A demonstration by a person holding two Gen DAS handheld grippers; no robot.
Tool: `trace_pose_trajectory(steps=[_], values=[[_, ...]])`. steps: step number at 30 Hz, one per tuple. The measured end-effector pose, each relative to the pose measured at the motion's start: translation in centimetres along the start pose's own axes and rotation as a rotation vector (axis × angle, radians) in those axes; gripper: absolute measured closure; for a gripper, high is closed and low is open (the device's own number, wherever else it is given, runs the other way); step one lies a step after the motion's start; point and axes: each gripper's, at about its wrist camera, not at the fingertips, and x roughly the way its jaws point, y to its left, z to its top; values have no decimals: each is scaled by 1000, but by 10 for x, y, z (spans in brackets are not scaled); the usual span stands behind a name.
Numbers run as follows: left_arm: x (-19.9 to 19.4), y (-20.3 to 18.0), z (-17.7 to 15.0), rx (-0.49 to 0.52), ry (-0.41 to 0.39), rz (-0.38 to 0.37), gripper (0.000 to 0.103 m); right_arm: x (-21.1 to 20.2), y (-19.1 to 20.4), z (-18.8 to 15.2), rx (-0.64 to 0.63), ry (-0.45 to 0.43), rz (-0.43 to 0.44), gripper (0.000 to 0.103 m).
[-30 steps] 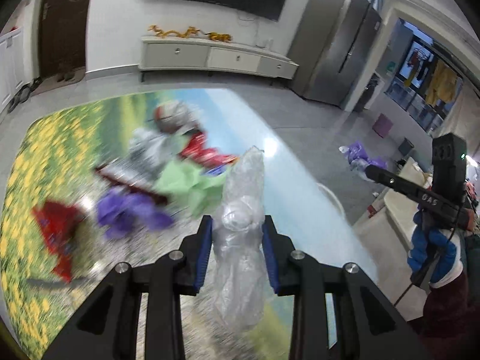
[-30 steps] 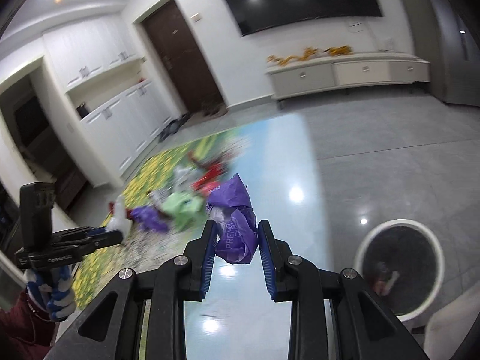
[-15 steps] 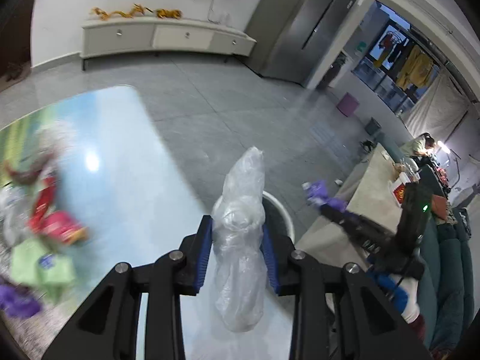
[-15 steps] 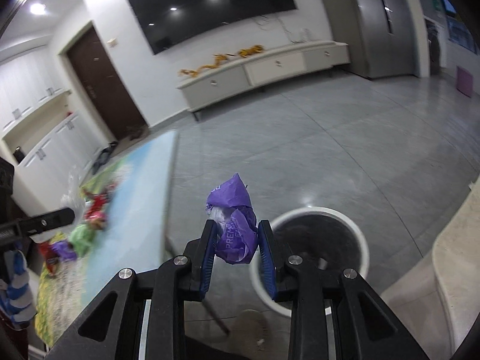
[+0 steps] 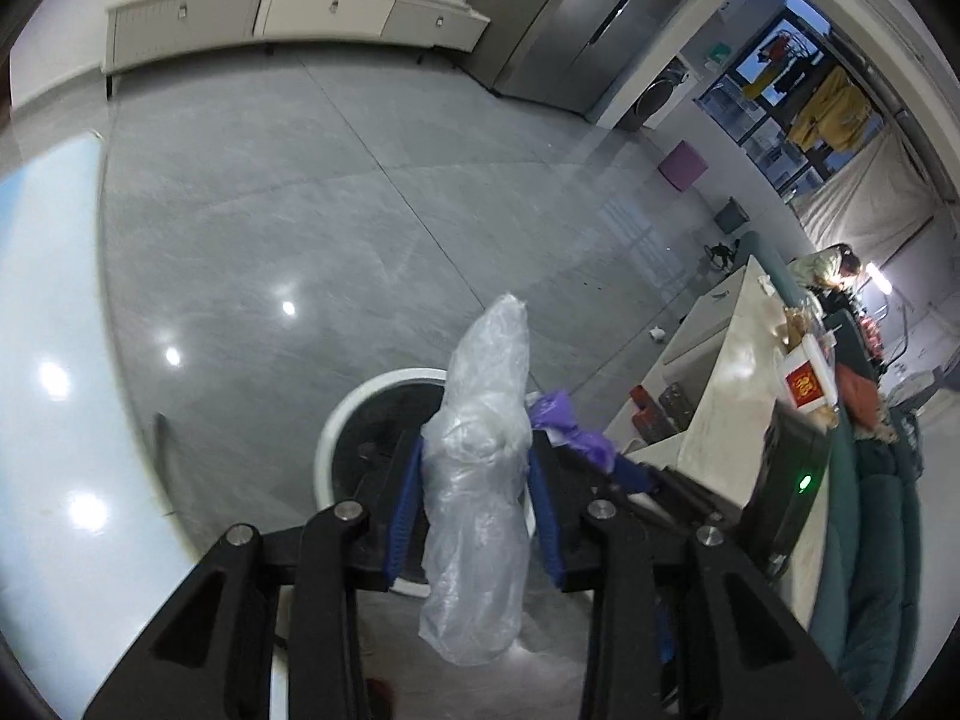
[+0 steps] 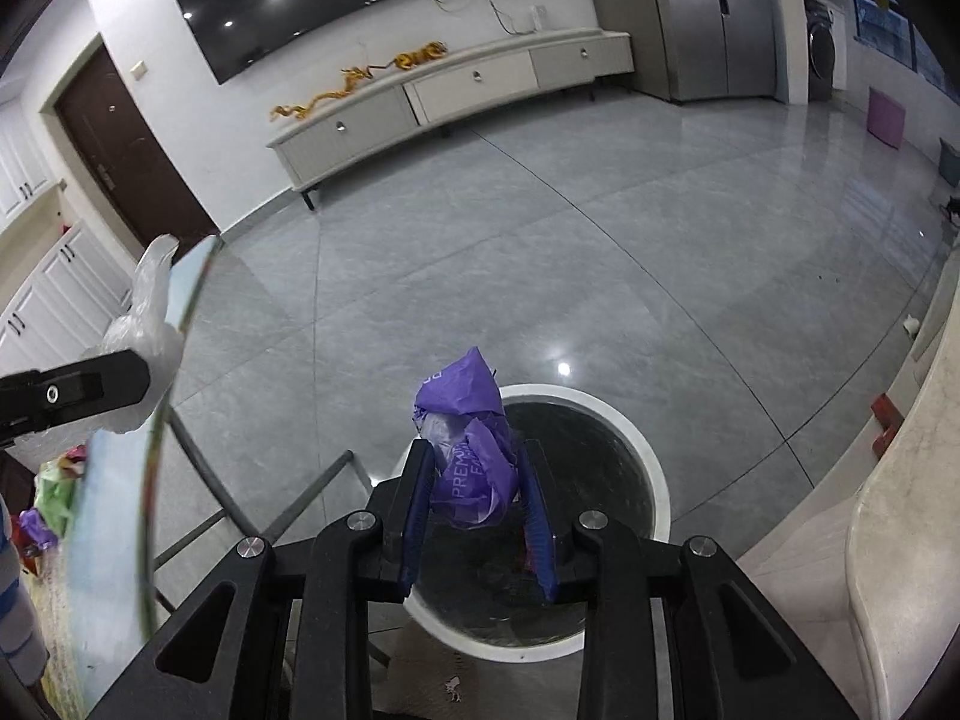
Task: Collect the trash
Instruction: 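Carry both bags over the white bin and open both grippers, then grasp the purple bag with the left gripper while the right gripper grasps the pink NB snack bag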
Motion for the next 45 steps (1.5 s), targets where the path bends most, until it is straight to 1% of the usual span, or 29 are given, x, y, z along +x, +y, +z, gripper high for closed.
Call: trace_pose_trajectory(steps=[1, 2, 4, 7, 11, 14, 18, 21, 28, 30, 31, 32, 35, 39, 40, 42, 44, 45], values=[[5, 0, 3, -11, 5, -9, 63, 3, 0, 0, 2, 6, -14, 73], [7, 1, 3, -21, 8, -18, 54, 7, -2, -1, 5, 15, -26, 70], [6, 1, 2, -35, 5, -32, 47, 15, -4, -1, 8, 30, -46, 67], [-3, 1, 2, -22, -6, -37, 47, 15, -8, -5, 24, 33, -60, 54], [-23, -3, -6, 11, -40, 14, 47, 4, -11, -10, 53, 20, -52, 54], [-41, -8, -12, 44, -76, 58, 47, -7, -5, -6, 63, 0, -39, 54], [-75, -10, -27, 100, -139, 141, 47, -32, 13, 1, 55, -51, -9, 54], [-105, -7, -38, 117, -195, 177, 47, -54, 32, 7, 39, -97, 25, 54], [-183, 31, -73, 86, -329, 257, 47, -107, 92, 18, -34, -204, 109, 54], [-206, 46, -86, 67, -371, 296, 43, -119, 111, 19, -62, -228, 133, 54], [-217, 54, -94, 56, -393, 316, 39, -125, 121, 20, -75, -239, 147, 54], [-227, 62, -101, 48, -409, 331, 37, -130, 131, 20, -89, -249, 161, 54], [-253, 86, -124, 15, -456, 388, 36, -141, 159, 19, -127, -271, 196, 53], [-280, 125, -151, -41, -490, 454, 35, -145, 194, 17, -177, -277, 238, 52], [-283, 134, -157, -50, -491, 471, 33, -145, 202, 17, -189, -274, 244, 52], [-290, 154, -169, -62, -489, 516, 29, -140, 217, 13, -214, -262, 254, 51], [-291, 176, -181, -79, -473, 563, 28, -135, 230, 11, -233, -245, 260, 50], [-292, 185, -183, -88, -463, 572, 28, -131, 237, 9, -242, -235, 264, 50]])
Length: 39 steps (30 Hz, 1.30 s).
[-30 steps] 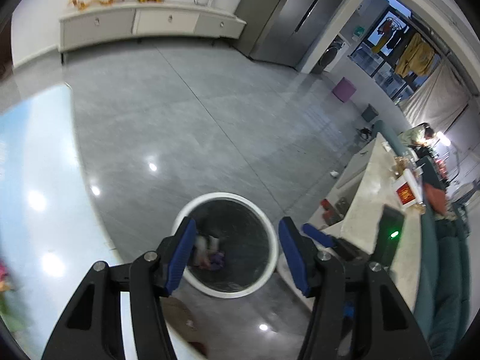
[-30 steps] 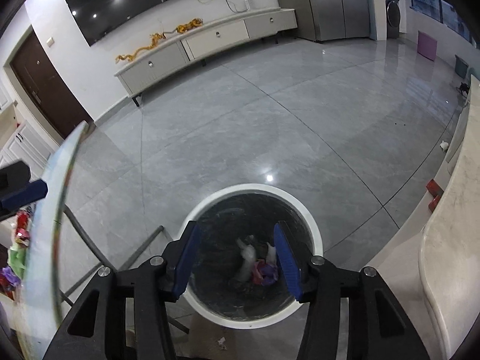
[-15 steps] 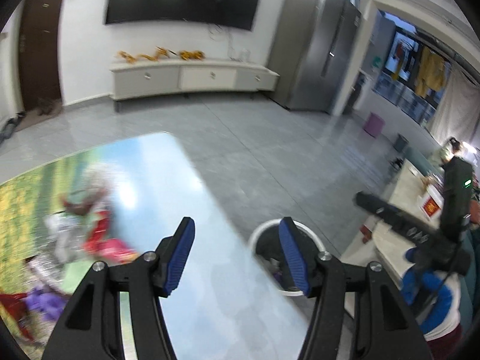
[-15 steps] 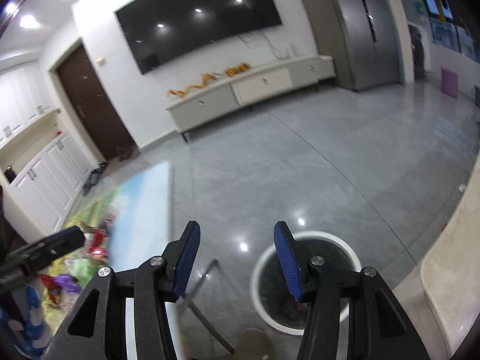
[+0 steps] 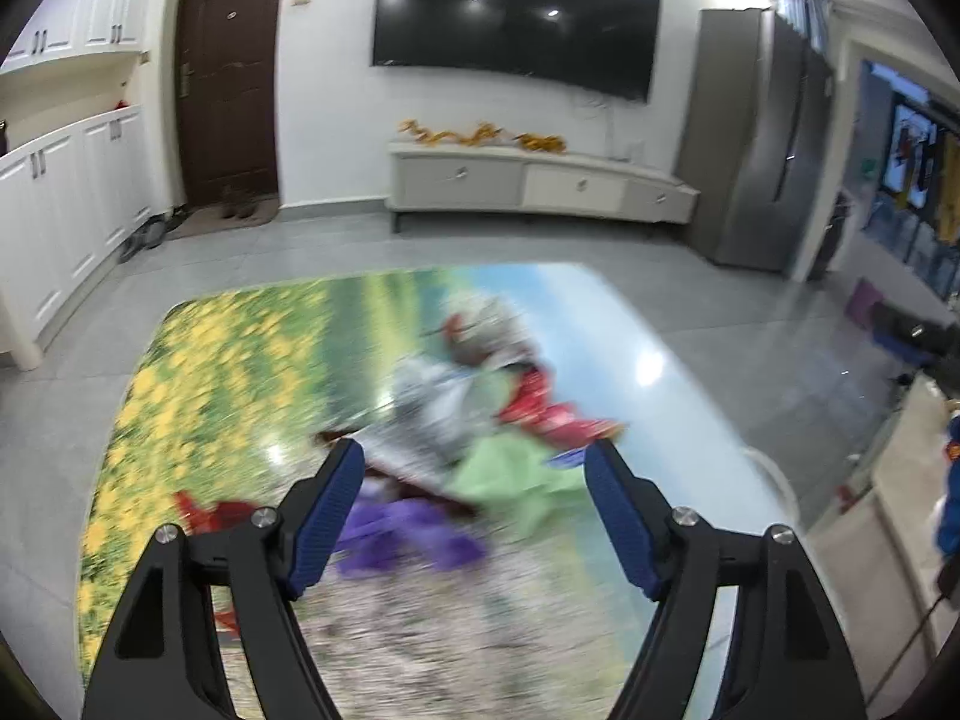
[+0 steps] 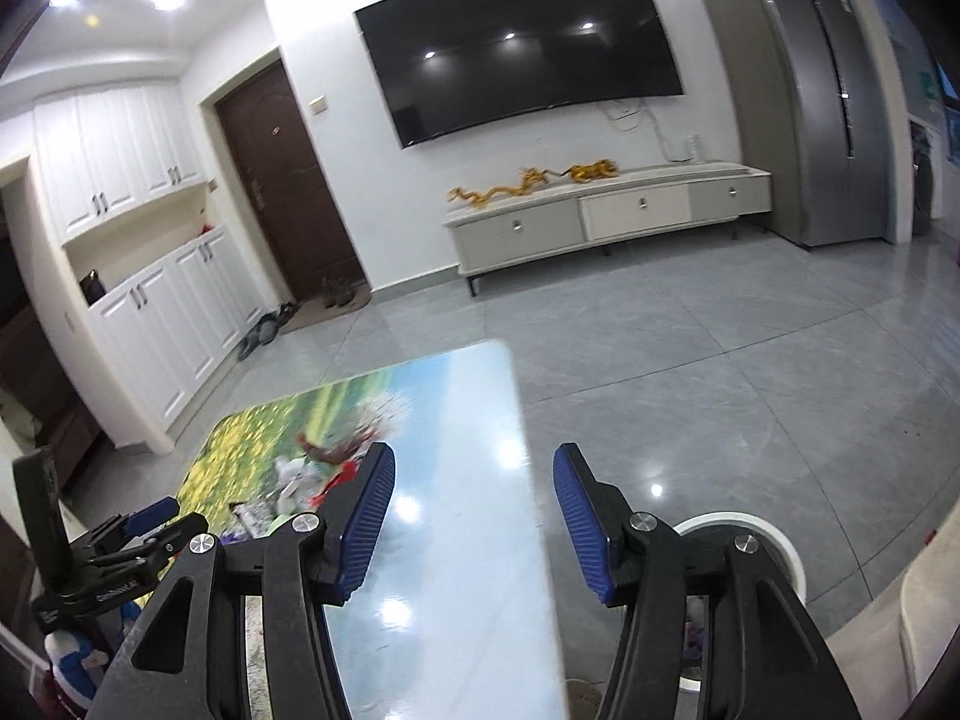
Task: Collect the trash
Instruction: 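Grasp the purple bag with the left gripper while the right gripper grasps the pink NB snack bag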
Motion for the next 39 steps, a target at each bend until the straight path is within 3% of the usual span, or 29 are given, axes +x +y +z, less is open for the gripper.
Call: trace_pose_trajectory(steps=[5, 17, 29, 36, 39], values=[[23, 32, -17, 0, 74, 34, 28, 27, 20, -7, -23, 54, 26, 47], [70, 47, -30, -17, 161, 25, 28, 95, 47, -31, -49, 207, 87, 44], [84, 60, -32, -76, 184, -70, 29, 185, 77, -41, -168, 359, 142, 44], [86, 66, -36, -109, 193, -125, 32, 211, 86, -53, -213, 433, 183, 45], [87, 67, -38, -112, 197, -146, 38, 214, 90, -58, -226, 453, 203, 50]])
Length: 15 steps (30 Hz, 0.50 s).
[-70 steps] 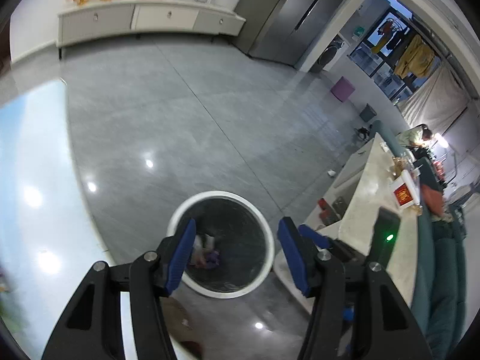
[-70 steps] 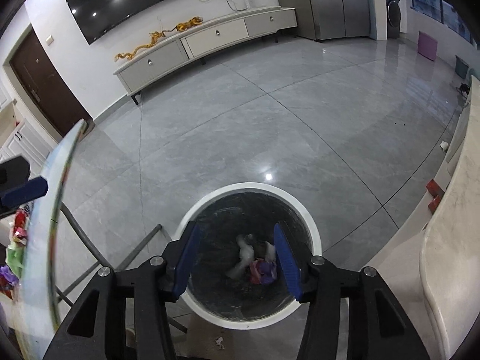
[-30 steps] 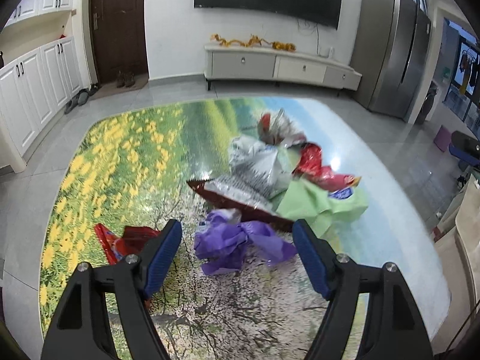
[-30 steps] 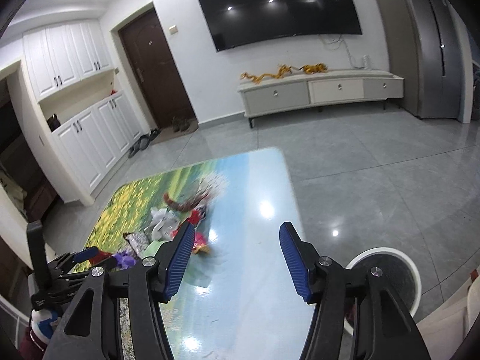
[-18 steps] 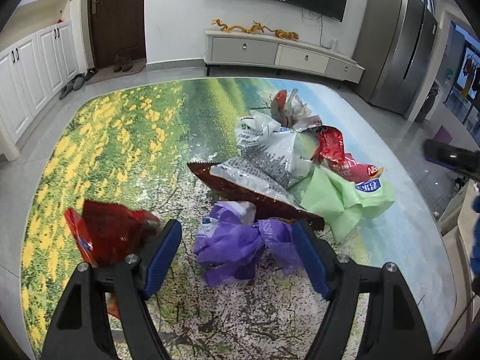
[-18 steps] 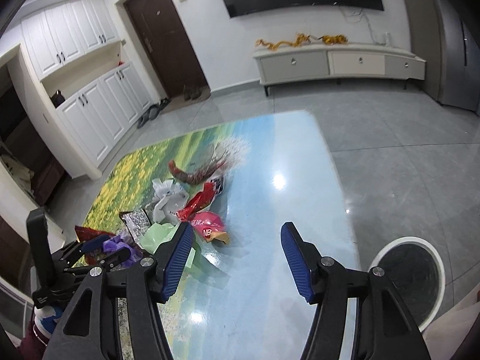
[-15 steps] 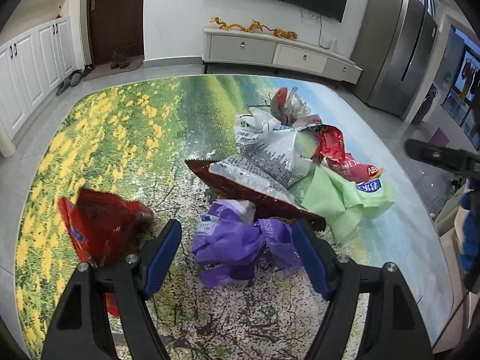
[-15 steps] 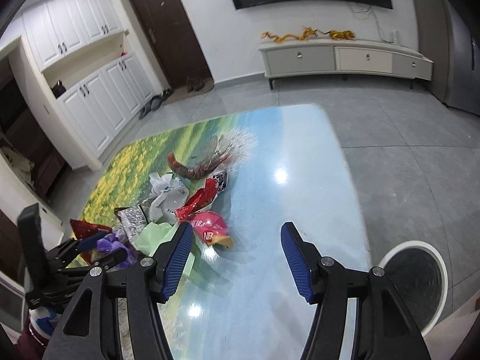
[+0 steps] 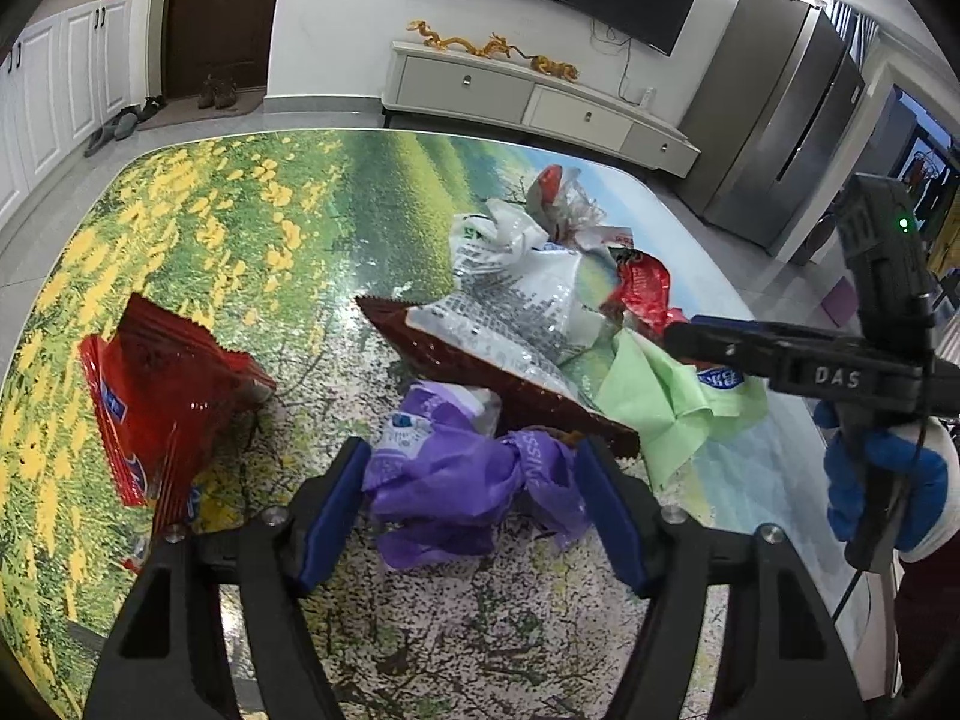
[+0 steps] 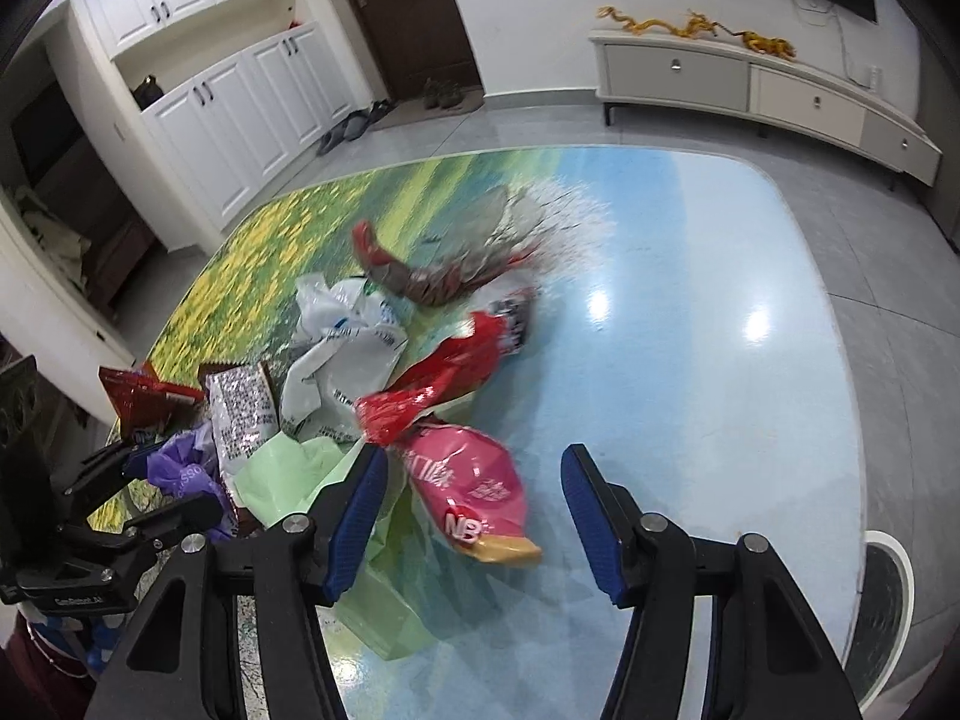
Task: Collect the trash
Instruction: 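Grasp the purple bag with the left gripper while the right gripper grasps the pink NB snack bag, then carry both bags to the white bin and open both grippers over it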
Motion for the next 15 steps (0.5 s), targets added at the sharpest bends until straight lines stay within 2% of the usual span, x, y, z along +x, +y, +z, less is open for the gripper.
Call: trace_pose_trajectory(steps=[3, 5, 15], values=[[-1, -1, -2, 2, -1, -15, 43, 3, 4, -3, -13, 17, 10, 63], [-2, -2, -4, -1, -3, -27, 52, 2, 5, -6, -19, 20, 16, 70], [-22, -13, -20, -5, -19, -59, 60, -22, 15, -23, -31, -14, 31, 74]])
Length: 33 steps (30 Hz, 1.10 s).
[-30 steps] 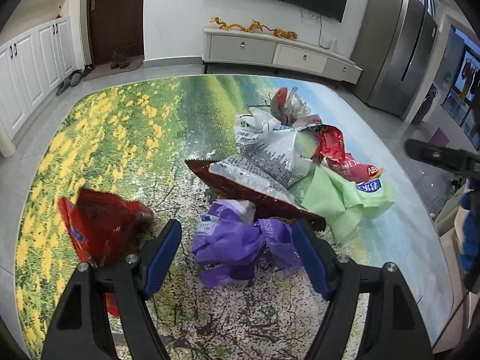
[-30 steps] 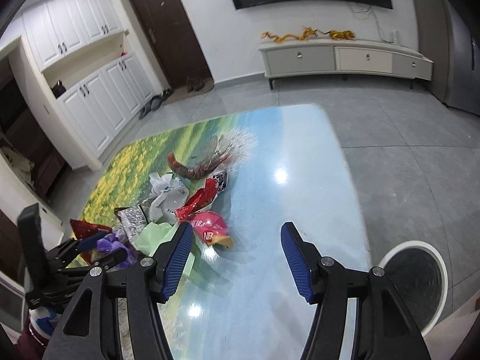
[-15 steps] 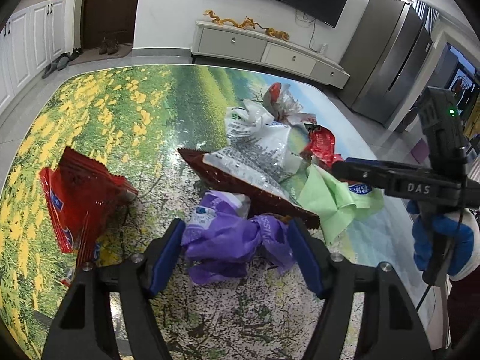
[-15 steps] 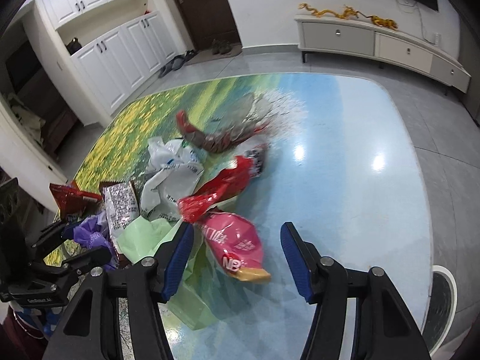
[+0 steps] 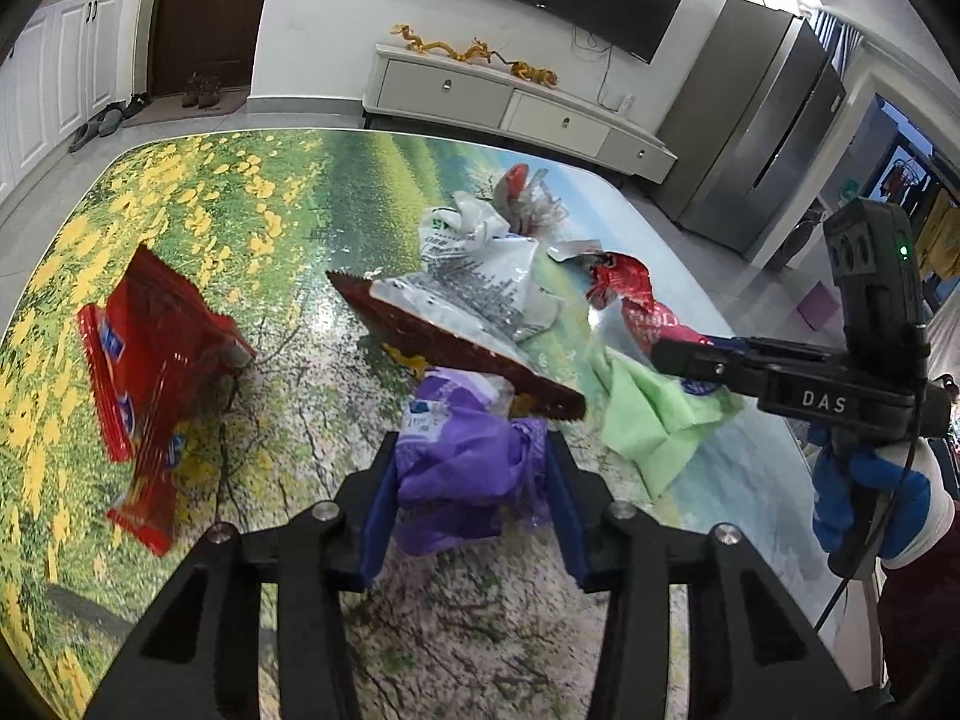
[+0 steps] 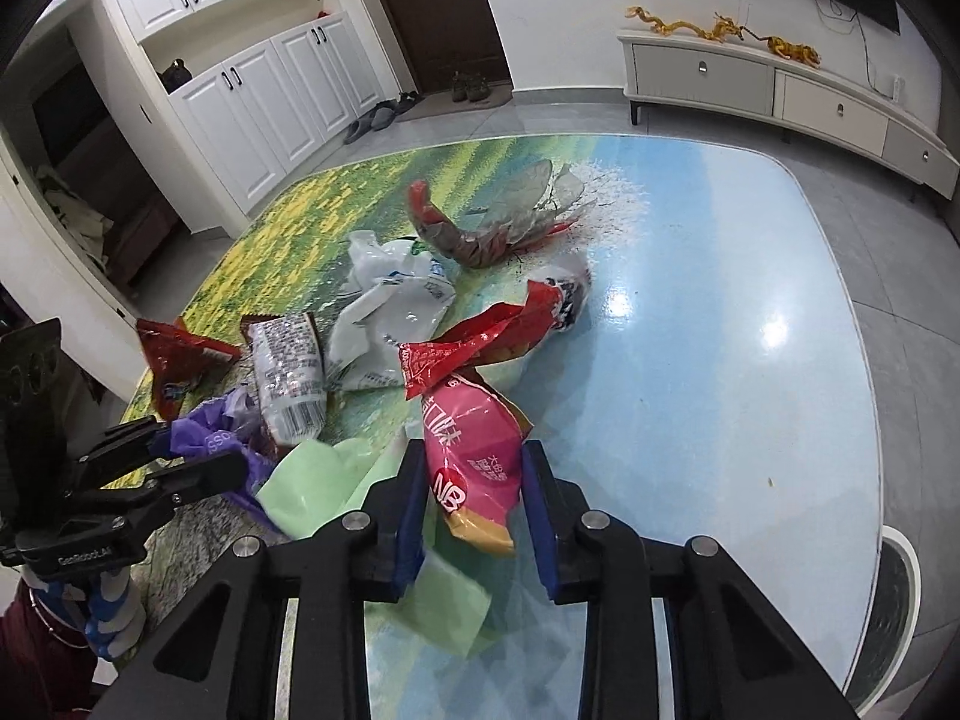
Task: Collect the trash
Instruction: 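Carry both bags to the white bin and open both grippers over it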
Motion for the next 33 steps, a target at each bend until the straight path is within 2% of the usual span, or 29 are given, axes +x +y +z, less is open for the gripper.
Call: trace_pose_trajectory(steps=[8, 16, 20, 25, 33], values=[[-30, -9, -12, -2, -39, -11, 61, -36, 7, -12, 13, -64, 28, 75], [-57, -15, -15, -2, -80, -8, 61, -64, 26, -28, -20, -89, 71, 75], [-69, -19, -16, 0, -98, -5, 61, -77, 23, -36, -15, -107, 51, 75], [-77, -26, -17, 3, -112, -4, 61, -91, 4, -45, 28, -123, -24, 75], [-79, -47, -11, 24, -112, -23, 61, -106, -27, -73, 88, -131, -63, 75]])
